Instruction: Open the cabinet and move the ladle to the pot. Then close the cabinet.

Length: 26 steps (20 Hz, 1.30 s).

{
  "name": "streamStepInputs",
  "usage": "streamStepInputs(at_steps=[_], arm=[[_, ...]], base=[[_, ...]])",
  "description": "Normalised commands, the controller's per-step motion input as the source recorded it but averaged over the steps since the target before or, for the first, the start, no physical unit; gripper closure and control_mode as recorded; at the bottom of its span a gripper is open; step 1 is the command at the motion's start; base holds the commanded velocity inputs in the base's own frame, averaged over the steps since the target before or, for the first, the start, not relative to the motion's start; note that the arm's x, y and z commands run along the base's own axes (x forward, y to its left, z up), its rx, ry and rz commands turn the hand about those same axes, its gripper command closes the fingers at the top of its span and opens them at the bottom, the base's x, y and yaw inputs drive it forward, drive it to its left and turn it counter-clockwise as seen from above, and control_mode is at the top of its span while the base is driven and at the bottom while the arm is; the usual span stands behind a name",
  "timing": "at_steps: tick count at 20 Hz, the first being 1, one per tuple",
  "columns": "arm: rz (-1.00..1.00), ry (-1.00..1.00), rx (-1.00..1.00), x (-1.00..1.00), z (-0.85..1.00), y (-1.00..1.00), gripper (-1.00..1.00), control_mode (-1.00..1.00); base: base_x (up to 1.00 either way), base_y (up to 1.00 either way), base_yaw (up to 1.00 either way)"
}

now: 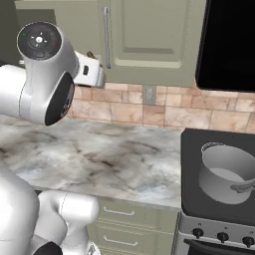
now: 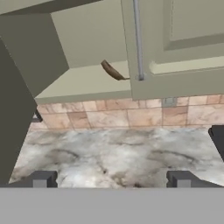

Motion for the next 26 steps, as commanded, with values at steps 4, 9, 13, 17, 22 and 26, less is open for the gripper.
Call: streamStepInputs(at_steps=[4, 9, 13, 17, 22, 26], arm=[[0.0, 0.0, 0.01, 0.61, 0.0, 0.0, -1.0, -1.0], [0.0, 0.0, 0.0, 0.46, 0.0, 0.0, -1.0, -1.0], [0.0, 0.0, 0.0, 0.53, 0.0, 0.0, -1.0, -1.0], [0.0, 0.0, 0.0, 0.6, 0.0, 0.0, -1.0, -1.0], [0.0, 0.0, 0.0, 0.55, 0.0, -0.01, -1.0, -1.0], [-0.01, 0.0, 0.0, 0.4, 0.0, -0.12, -1.0, -1.0]], base=[[0.0, 0.0, 0.0], [0.0, 0.0, 0.0], [0.0, 0.0, 0.0], [0.0, 0.0, 0.0], [0.0, 0.0, 0.0], [0.0, 0.0, 0.0]])
